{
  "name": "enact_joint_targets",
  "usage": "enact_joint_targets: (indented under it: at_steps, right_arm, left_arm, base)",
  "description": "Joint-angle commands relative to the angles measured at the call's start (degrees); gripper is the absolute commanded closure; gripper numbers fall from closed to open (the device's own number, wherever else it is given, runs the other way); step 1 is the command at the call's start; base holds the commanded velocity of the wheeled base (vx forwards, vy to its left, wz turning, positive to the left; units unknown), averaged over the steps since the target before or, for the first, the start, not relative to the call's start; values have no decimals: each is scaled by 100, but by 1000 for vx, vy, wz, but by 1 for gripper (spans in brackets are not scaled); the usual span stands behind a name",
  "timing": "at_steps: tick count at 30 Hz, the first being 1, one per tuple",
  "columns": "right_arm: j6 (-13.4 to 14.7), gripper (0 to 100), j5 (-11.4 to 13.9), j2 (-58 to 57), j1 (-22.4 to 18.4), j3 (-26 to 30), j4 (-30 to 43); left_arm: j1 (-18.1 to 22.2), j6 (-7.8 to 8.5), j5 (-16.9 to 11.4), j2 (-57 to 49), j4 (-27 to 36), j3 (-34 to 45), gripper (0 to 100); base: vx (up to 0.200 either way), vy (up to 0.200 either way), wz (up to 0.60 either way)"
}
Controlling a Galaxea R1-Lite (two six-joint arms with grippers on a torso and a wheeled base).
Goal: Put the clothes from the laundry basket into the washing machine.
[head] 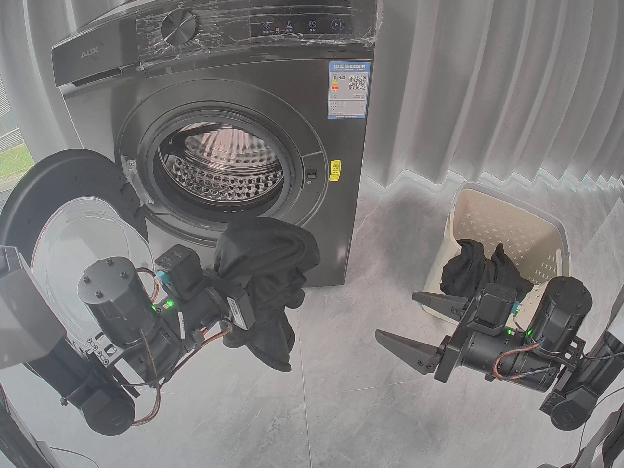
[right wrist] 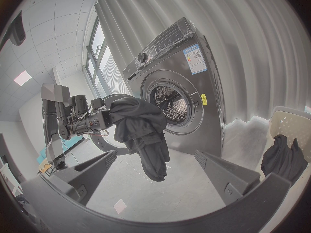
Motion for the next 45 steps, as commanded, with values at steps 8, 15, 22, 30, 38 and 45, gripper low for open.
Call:
enact_joint_targets:
  at_steps: [8, 15, 22, 30, 38, 45]
  right_arm:
    - [1, 0, 3, 0, 25, -27, -3]
    - [1, 0, -6, 9, 43, -36, -3]
    - [1, 0, -6, 9, 60, -36, -3]
    - [1, 0, -6, 26, 60, -27, -3]
    - [1, 0, -6, 26, 69, -27, -3]
    - [1, 0, -6, 26, 69, -18, -3]
  left_arm:
    - [242, 214, 381, -8, 5, -82, 100]
    - [339, 267, 504, 27, 5, -100, 100]
    - [436, 214, 408, 44, 5, -117, 100]
    - [427, 293, 416, 132, -3, -135, 100]
    - [418, 276, 416, 124, -3, -100, 100]
    - [357, 311, 425, 203, -3, -91, 100]
  base:
    - [0, 0, 0]
    - [0, 0, 0]
    - [86, 0, 0]
    - [150, 0, 0]
    - [25, 0, 0]
    - [143, 0, 0]
